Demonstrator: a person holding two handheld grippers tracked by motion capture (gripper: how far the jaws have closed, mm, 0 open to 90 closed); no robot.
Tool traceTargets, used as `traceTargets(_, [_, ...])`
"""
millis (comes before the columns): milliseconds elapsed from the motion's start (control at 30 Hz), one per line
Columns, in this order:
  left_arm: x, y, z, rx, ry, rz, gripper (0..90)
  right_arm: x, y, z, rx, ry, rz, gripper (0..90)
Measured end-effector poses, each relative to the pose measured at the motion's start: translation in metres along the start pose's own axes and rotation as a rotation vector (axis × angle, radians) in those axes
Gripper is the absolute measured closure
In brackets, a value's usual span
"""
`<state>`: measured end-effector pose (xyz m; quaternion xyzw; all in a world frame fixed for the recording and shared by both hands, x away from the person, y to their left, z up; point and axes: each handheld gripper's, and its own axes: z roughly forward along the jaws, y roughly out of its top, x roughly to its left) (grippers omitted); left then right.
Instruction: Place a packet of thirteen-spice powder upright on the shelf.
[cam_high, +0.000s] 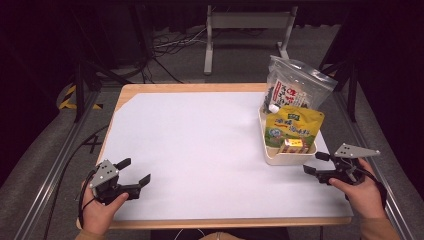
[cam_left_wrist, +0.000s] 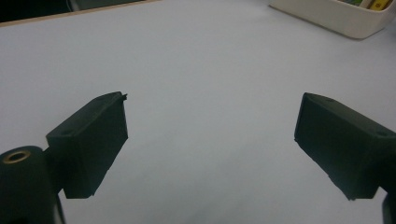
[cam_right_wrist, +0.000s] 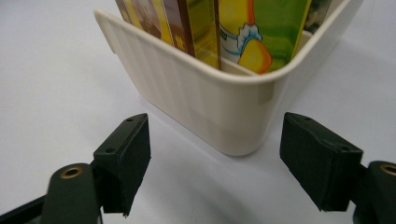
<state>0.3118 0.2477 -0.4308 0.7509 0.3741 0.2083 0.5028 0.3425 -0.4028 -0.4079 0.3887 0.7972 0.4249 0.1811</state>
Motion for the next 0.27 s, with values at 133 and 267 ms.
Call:
traceTargets(133, [-0.0001, -0.0002, -0.0004, -0.001, -0.001, 0.002, 10.1, 0.0016, -0.0052, 0.0025, 0.003, -0.017, 0.008, 24.2])
traceTargets(267, [-0.0007, -0.0002, -0.0002, 0.002, 0.001, 0.002, 10.1, 0.0043, -0.0092, 0.0058, 0.008, -0.018, 0.026, 23.6])
